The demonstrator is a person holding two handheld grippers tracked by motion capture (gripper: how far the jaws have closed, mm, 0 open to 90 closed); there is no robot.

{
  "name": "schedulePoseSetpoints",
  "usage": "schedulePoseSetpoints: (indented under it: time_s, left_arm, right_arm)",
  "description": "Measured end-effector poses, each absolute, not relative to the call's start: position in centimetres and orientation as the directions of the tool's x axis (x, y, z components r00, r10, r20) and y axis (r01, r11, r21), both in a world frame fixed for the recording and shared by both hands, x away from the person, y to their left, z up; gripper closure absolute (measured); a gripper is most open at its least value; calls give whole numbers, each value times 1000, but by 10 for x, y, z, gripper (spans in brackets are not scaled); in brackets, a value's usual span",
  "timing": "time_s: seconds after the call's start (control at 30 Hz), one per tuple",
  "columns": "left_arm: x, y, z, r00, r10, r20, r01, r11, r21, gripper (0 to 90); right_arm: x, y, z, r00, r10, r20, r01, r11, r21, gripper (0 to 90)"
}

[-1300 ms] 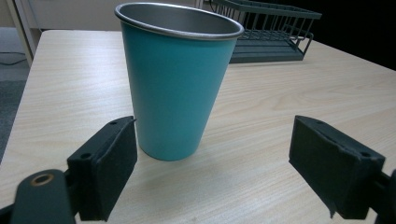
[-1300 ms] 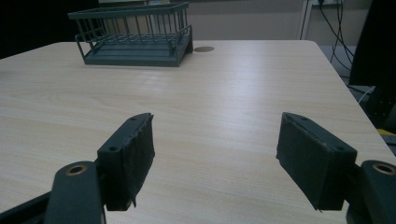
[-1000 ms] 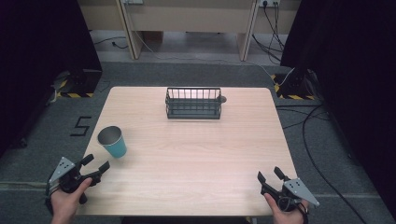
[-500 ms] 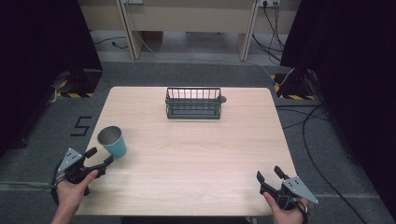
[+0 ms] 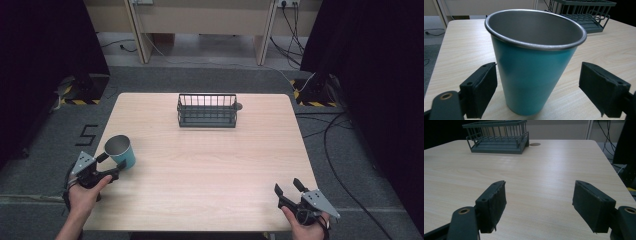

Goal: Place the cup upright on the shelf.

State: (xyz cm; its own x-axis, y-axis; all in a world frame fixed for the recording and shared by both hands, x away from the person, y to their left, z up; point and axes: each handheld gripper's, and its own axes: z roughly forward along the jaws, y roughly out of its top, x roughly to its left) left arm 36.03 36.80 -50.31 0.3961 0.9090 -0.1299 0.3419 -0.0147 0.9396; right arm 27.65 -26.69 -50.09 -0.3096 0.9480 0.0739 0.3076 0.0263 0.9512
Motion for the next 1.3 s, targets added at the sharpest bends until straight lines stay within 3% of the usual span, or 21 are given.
schedulePoseSetpoints:
  time_s: [1.3]
  left_arm:
    - [391, 351, -487, 443, 887, -130, 263, 10, 965, 147]
  right_arm:
    - [278, -266, -503, -316, 946, 73, 315, 32, 948, 292]
